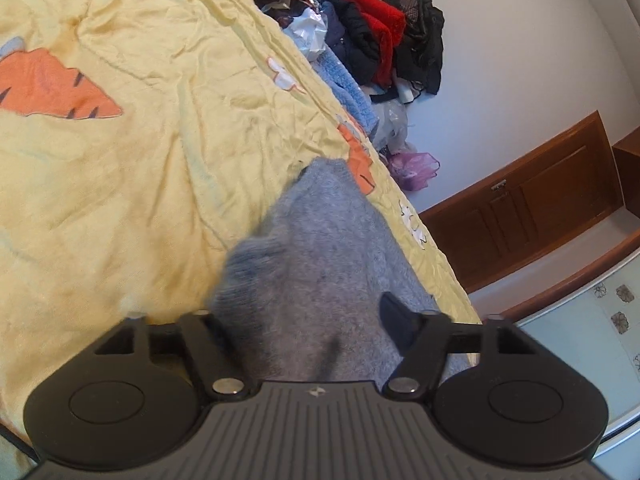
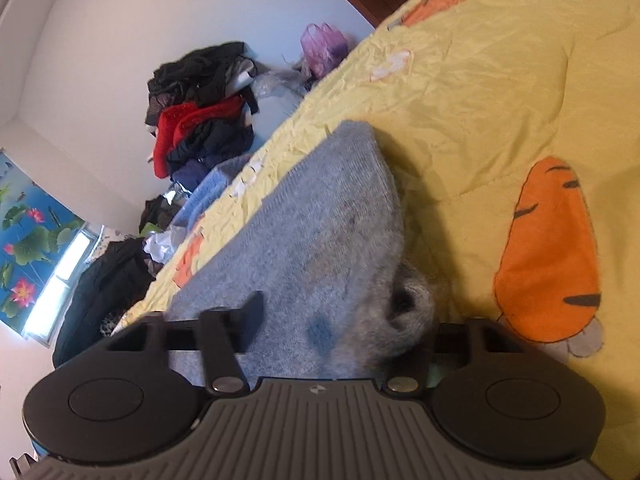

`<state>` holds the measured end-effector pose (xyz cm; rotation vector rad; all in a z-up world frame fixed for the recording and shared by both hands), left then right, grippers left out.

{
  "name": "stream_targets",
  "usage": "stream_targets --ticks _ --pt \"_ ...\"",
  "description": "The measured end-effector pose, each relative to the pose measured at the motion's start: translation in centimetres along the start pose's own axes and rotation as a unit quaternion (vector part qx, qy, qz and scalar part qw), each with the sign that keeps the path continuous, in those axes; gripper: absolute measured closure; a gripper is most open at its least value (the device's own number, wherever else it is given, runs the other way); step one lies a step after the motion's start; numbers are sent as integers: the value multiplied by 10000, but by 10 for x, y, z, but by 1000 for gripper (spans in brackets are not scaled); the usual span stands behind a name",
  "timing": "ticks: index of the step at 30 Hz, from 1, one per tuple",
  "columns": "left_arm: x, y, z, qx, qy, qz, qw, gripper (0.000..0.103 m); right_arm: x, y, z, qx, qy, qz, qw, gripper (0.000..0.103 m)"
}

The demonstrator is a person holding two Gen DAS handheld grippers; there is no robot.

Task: Fold small clothes

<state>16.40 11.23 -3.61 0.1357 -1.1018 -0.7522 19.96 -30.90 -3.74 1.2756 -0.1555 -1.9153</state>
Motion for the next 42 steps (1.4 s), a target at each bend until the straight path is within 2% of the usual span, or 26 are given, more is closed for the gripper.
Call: stream_targets --ticks 1,3,6,9,12,14,17,21,23,25,26,28,29,30,31,32,33,34,36,39,42 --pt "-4 -1 -1 -39 54 26 10000 73 5 -2 -4 -97 -34 -45 9999 89" --pt "-15 -3 -7 -285 156 144 9994 96 10 -2 -7 -140 114 -162 9997 89" --pt "-16 -1 -5 -316 82 186 9993 98 7 3 -4 -195 186 -205 9994 89" --pt "-5 6 7 -242 7 63 9997 98 -4 13 10 -177 471 -197 9985 89" --pt "7 13 31 -213 -223 27 9995 98 -15 21 37 -154 717 -58 9973 89" --pt "7 10 53 -345 -408 158 9984 98 -20 19 58 -272 810 117 9963 89" --pt "-5 -7 92 -637 -521 156 9965 98 -19 2 99 -543 902 419 9936 89" --pt "-47 -44 143 -983 -118 -75 9951 98 9 -43 155 -1153 928 274 9886 89" --pt "-65 -60 158 -1233 53 -344 9918 97 24 -73 172 -1528 834 227 9845 88" --pt "-70 -66 168 -1315 157 -828 9877 95 38 -96 180 -1741 481 477 9824 81" --pt "-67 -64 172 -1366 179 -1086 9845 93 44 -100 184 -1697 413 517 9833 82" --pt "-53 -50 179 -1296 313 -1644 9773 85 46 -85 193 -1523 466 430 9863 64" --pt "-43 -38 183 -1132 338 -1906 9745 78 45 -71 198 -1288 472 434 9896 49" --pt "-34 -25 186 -850 412 -2152 9720 58 42 -53 204 -956 520 504 9928 39" --pt "-24 -11 185 -479 547 -2369 9688 26 38 -36 207 -638 534 646 9944 36" --pt "-14 2 182 -96 705 -2572 9637 14 33 -21 206 -416 503 831 9944 35" --pt "-3 14 172 204 815 -2789 9566 9 29 -6 199 -304 446 1017 9934 35" --pt "8 21 157 313 813 -3018 9494 9 25 4 188 -269 375 1181 9919 35" --pt "24 29 112 97 913 -3226 9421 9 21 23 155 -351 229 1423 9889 34" --pt "41 29 41 -393 1066 -3494 9300 9 16 33 98 -588 -117 1849 9809 35" --pt "46 22 -13 -956 1144 -3741 9153 9 11 32 52 -926 -196 2054 9741 36"
Point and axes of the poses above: each gripper's, at about its wrist camera, not at the fingertips, and z roughly against the way its jaws point, x to its right, y to its top, the point moved 6 cm from there along -z, roughly the way its jaws point, and after that the axes turned 2 degrees about x, right-handed, at the moved point
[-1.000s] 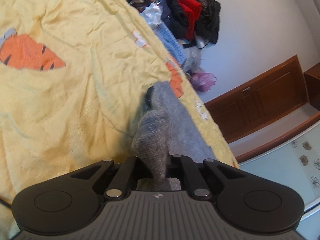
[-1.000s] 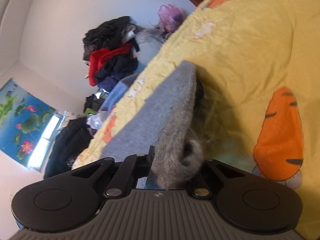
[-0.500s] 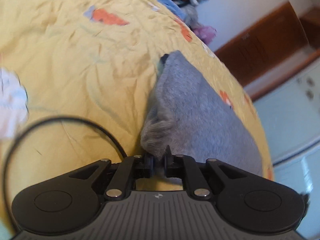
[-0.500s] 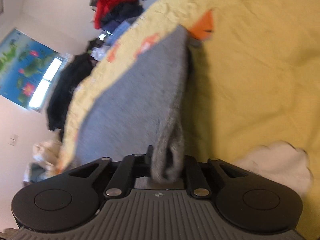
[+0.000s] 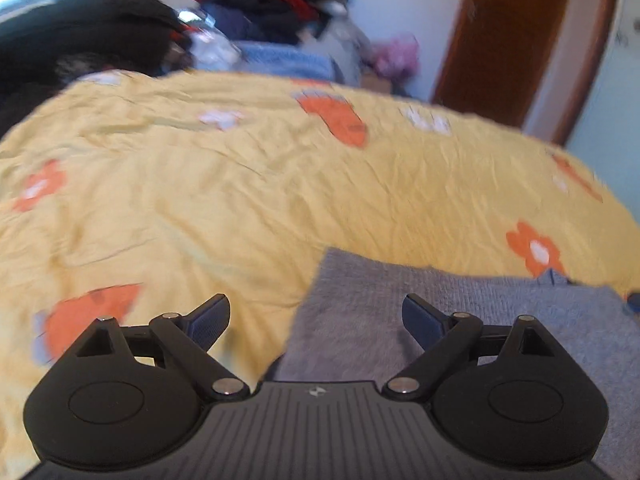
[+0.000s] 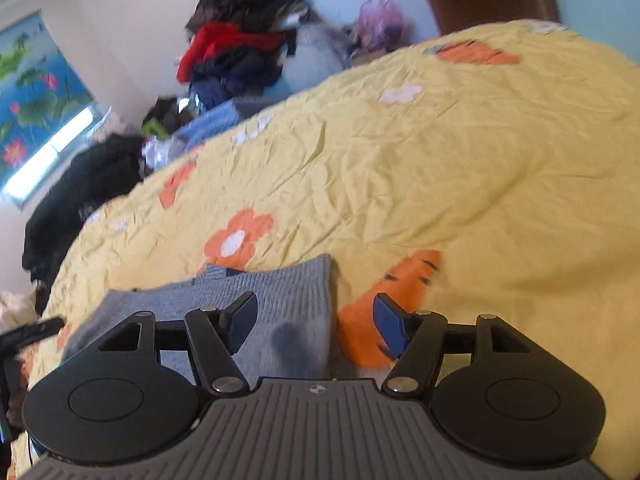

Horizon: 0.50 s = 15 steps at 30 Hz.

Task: Fold small clothes

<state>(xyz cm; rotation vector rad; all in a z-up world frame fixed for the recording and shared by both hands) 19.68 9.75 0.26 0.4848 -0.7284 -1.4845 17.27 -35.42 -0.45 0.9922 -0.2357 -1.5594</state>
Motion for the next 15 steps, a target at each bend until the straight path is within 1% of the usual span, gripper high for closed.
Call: stream_targets --ticks 2,3,4,5,6,7,8,9,12,14,15 --pt "5 0 -23 -245 49 -101 9996 10 0 8 -16 -80 -109 92 9999 36" --pt "7 -2 -32 -343 -18 -117 9993 10 -1 11 -20 -117 -96 96 9998 35" --pt "8 -3 -36 -372 -77 -93 9992 20 -2 13 -23 -168 -26 75 9998 35" --pt "9 -2 -35 -246 -63 -159 9996 31 -3 14 -27 -237 93 58 9997 35" --pt "12 -2 -31 -183 -135 -246 9994 70 -2 12 -26 -301 221 33 9993 40" --pt "15 0 -28 -174 -251 -216 9993 83 -3 11 -29 -382 344 -4 9987 46" --pt "15 0 -27 -162 -322 -146 9992 85 -5 10 -31 -475 483 -40 9977 71" --pt "17 0 -27 -155 -315 -174 9992 88 -5 9 -34 -577 611 -77 9964 85" --pt "18 1 -17 7 -172 -270 9995 93 -12 13 -27 -366 718 22 9967 85" --pt "13 7 -3 198 -82 -168 9996 94 -19 24 -15 -88 812 15 9967 86" --pt "7 10 5 304 -52 -19 9995 94 -22 30 -9 37 886 11 9961 86"
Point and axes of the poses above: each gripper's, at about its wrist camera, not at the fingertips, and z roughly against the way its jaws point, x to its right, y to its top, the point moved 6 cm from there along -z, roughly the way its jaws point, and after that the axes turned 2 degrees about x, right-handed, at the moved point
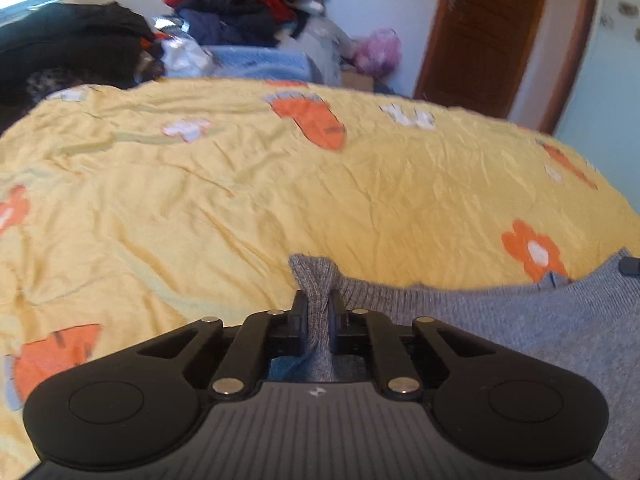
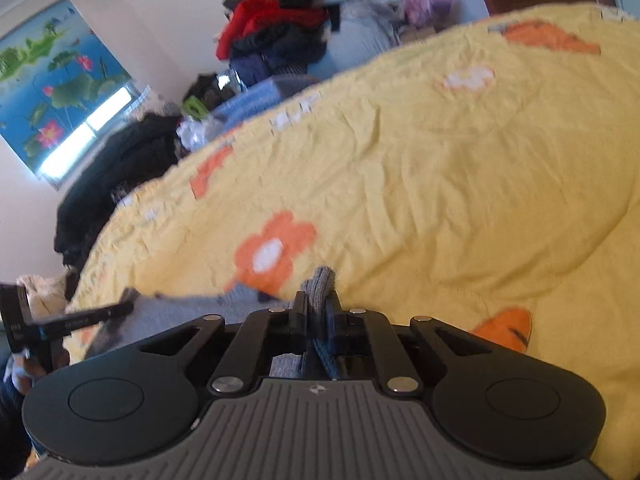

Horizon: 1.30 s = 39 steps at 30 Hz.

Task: Fold small clothes

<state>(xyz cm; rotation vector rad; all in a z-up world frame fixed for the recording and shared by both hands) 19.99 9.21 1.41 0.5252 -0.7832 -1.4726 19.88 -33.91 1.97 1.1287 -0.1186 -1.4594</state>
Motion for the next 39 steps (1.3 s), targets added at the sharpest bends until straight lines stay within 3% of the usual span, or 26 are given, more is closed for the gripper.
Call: stream_targets --ticks 3,7,10,11,14,17,18,19,22,25,26,27,28,33,37,39 --pt "-18 4 15 207 87 285 9993 94 -9 15 4 212 111 48 9997 86" --pt "-28 -16 -12 -223 589 102 9980 93 0 9 -33 -91 -255 192 9994 86" --pt "-22 -21 -11 -156 803 -140 9965 89 12 -6 -60 -294 -545 113 9980 83" --pt "-22 -19 -5 -155 873 -114 9960 88 12 -7 -57 -241 -508 -1 9984 80" --pt "-20 -7 36 341 1112 -114 9931 84 4 0 -23 230 -549 -105 9982 50" --pt "-2 3 73 951 877 -12 9916 55 -25 8 24 959 -766 347 9918 50" --pt "10 3 77 1047 671 0 9922 39 -37 7 33 1080 -604 331 9918 50" --pt "25 1 75 1086 483 -89 9929 34 -48 2 35 1081 -357 239 9932 49" --pt "56 -20 42 733 416 -477 9953 34 -71 -24 13 651 0 99 9978 45" --pt "43 -50 8 112 894 -392 9952 34 -62 -55 -21 205 -873 333 9954 45" --pt "35 -60 6 162 926 -413 9947 33 -54 -64 -28 153 -1185 479 9917 48" --pt "29 -68 10 445 886 -509 9938 32 -51 -70 -26 390 -1217 754 9889 49" --pt "24 -71 15 479 837 -473 9942 32 -48 -73 -23 466 -1303 907 9862 49" --pt "14 -67 13 412 1013 -238 9937 18 -38 -71 -15 606 -1154 755 9886 49" --pt "21 -66 25 382 1353 -348 9895 18 -53 -71 -10 558 -1601 980 9806 48" --pt "26 -66 40 462 1368 -212 9893 19 -72 -72 7 789 -1584 1049 9786 41"
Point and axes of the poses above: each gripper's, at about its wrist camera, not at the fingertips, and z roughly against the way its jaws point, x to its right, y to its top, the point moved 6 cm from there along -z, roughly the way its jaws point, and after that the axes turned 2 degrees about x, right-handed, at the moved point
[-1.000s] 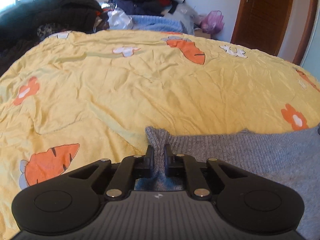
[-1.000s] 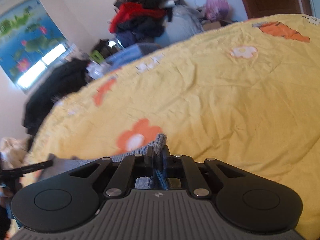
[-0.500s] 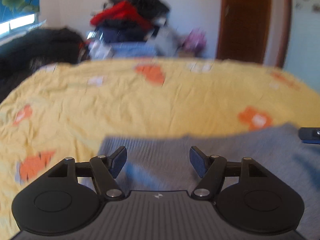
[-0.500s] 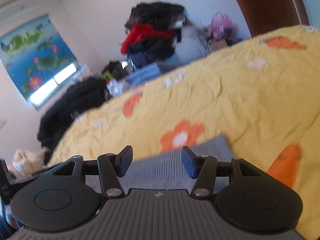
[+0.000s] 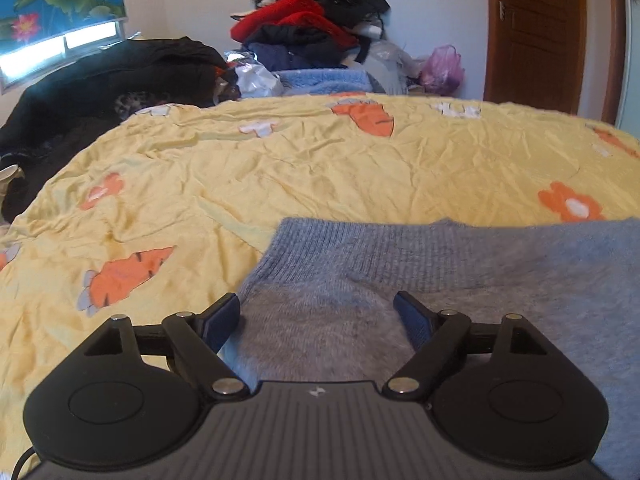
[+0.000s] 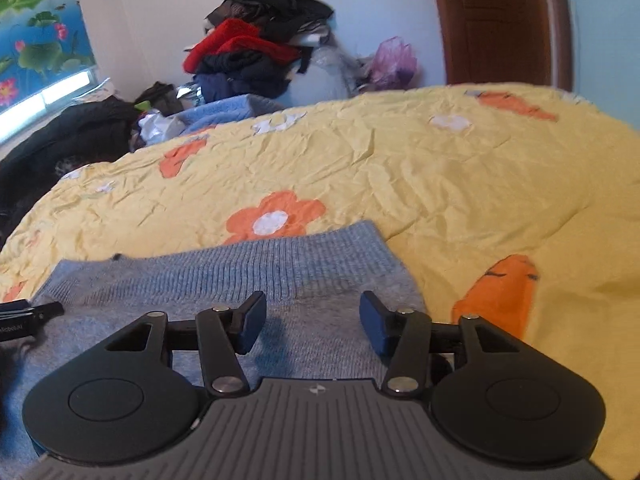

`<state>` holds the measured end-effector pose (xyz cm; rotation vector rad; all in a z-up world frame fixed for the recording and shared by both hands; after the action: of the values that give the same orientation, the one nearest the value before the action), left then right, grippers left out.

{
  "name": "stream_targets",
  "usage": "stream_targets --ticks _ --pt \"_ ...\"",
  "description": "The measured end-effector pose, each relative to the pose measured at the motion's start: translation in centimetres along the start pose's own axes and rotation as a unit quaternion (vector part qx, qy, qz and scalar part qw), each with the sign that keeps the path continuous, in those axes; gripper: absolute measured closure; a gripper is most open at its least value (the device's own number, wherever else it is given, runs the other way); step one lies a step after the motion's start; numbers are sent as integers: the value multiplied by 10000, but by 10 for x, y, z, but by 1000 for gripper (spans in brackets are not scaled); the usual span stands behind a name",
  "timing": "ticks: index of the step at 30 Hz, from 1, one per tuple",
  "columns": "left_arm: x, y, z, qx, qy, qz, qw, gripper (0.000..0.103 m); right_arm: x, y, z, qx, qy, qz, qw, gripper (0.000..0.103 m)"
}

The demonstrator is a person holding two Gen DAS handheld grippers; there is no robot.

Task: Fold small clothes

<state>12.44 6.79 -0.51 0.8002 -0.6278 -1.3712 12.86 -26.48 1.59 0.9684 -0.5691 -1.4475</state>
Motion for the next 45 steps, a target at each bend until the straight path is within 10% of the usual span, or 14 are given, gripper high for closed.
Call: stream_targets --ticks 4,22,38,45 --pt "21 0 14 -1 -357 137 9993 19 -35 1 21 135 414 238 9988 21" --pt "25 -17 -6 -1 -446 200 9988 9 -29 -25 -7 -126 -248 953 9951 23" --pt "28 -18 15 200 -161 98 9996 9 -14 -43 1 -248 -210 1219 9920 0" --pt "51 -46 49 157 -711 -605 9955 8 -16 -44 4 -200 -239 1256 9916 0"
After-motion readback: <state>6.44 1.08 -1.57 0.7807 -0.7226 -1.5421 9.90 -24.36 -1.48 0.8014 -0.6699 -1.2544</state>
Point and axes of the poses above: each gripper's, at about its wrist camera, not at the fingertips, and z roughly against the way its jaws point, x to its right, y to its top, the point moved 6 cm from there along -z, roughly the way its jaws point, and after that the axes turned 2 degrees about x, right-handed, at the moved point
